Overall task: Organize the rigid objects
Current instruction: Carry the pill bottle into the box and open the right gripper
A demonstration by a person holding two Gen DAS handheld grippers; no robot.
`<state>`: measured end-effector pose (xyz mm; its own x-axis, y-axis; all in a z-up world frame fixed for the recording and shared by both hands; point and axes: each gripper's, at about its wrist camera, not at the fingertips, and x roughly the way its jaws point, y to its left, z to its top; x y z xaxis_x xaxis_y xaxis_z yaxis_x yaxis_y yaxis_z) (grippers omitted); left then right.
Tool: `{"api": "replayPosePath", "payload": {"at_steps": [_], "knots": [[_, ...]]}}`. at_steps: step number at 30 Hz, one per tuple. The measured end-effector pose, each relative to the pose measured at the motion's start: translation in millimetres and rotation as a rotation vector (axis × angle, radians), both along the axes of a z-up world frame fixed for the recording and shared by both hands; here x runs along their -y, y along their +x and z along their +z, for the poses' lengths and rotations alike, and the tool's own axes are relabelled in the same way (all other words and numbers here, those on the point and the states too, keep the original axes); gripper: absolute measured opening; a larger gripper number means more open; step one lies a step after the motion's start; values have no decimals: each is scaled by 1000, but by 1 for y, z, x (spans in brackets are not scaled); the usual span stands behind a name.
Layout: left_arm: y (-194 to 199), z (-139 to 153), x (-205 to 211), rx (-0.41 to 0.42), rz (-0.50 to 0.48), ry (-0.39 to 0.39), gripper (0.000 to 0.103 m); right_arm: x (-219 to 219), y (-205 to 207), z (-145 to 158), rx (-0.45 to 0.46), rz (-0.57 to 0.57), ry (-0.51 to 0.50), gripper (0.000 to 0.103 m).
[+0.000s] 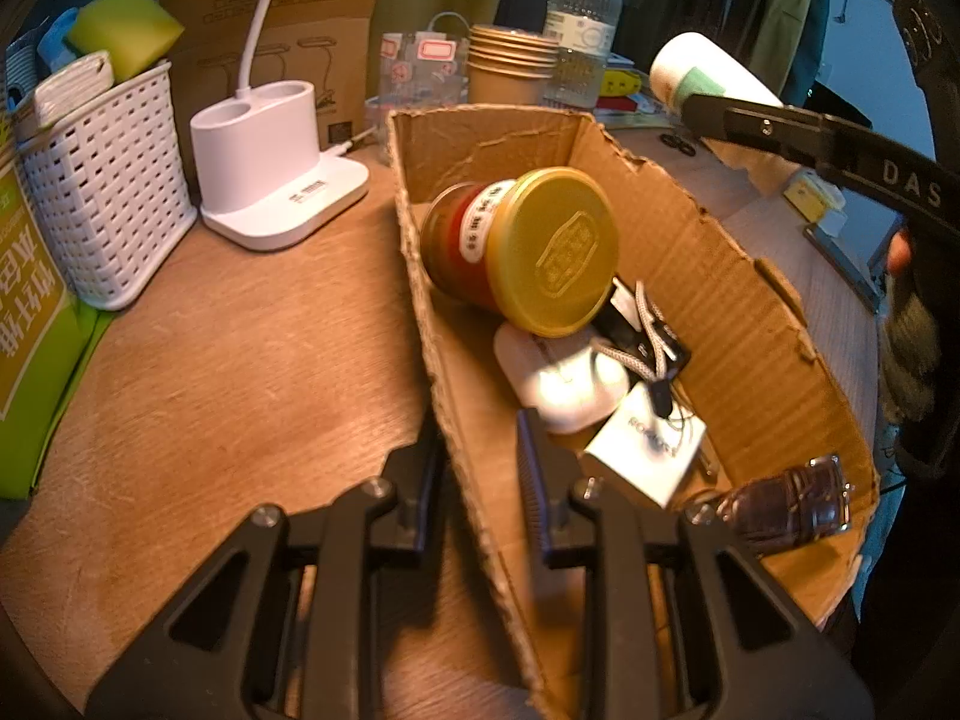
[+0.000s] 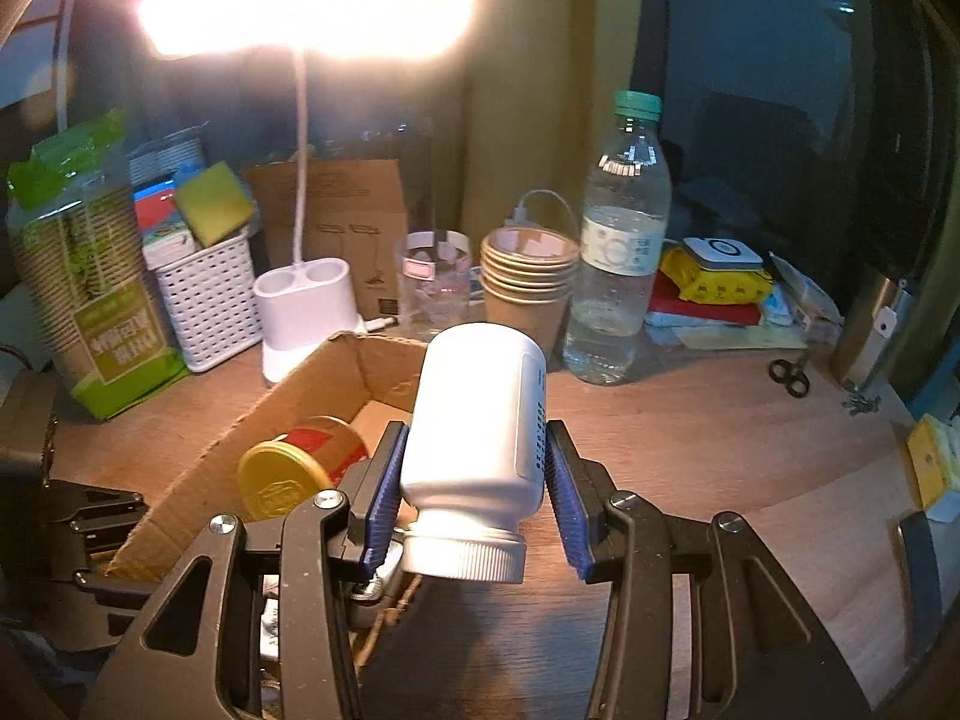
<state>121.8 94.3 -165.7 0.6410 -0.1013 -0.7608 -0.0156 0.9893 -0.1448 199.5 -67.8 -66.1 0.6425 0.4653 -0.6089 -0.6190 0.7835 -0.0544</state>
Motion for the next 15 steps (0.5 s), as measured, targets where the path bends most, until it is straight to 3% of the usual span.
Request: {"api": "replayPosePath", "payload": {"at_steps": [15], "knots": [[0,0,0,1,0,1,26,-26,-1,-27,-24,19,-82,47]]}}
